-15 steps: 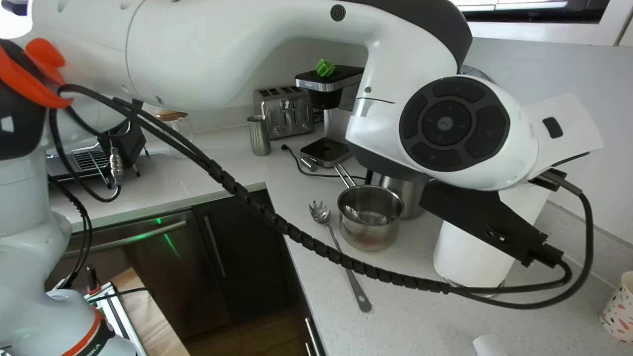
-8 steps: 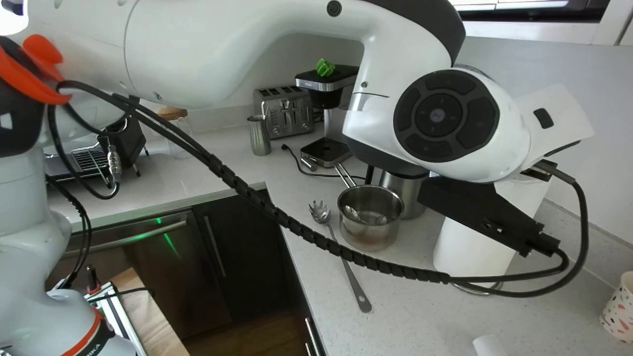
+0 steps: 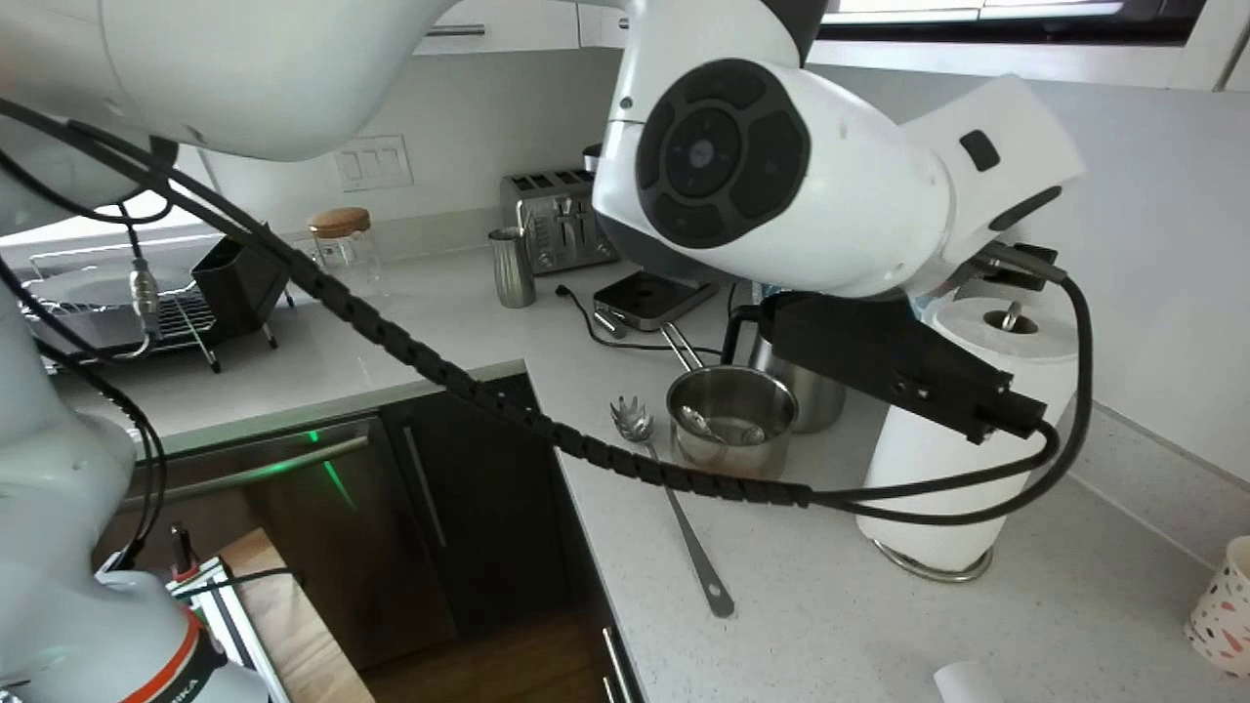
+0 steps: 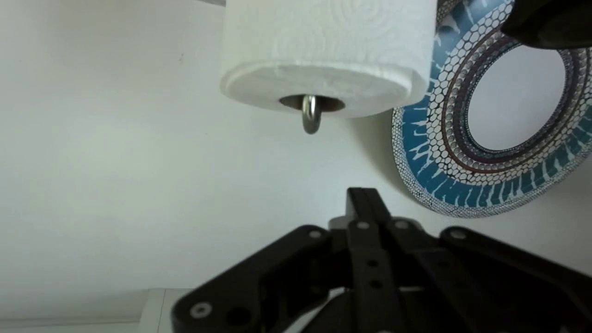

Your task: Pick up the paper tower roll stand and move it to the left together with the paper towel roll

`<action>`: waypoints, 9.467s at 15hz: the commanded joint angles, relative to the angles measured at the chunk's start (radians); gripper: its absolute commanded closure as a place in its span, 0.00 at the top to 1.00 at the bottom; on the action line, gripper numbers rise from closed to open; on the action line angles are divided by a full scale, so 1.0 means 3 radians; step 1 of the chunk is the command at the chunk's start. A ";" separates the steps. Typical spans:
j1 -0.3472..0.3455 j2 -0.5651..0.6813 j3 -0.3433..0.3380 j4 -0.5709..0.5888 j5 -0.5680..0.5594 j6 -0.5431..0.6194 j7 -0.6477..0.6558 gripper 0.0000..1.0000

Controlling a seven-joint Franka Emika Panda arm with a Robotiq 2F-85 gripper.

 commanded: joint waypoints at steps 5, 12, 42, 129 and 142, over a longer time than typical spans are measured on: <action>0.0059 -0.0334 -0.0117 -0.0488 -0.0194 -0.0152 0.0380 0.40; -0.0025 -0.0048 -0.0274 -0.0108 -0.0628 -0.0583 0.1189 0.93; -0.0144 0.0974 -0.0041 0.0905 0.0466 -0.0183 -0.0239 0.78; 0.1888 -0.1298 0.1088 -0.1009 -0.0958 -0.1821 -0.0086 0.12; 0.1996 -0.0718 0.1338 -0.0642 -0.1064 -0.1531 -0.0051 0.03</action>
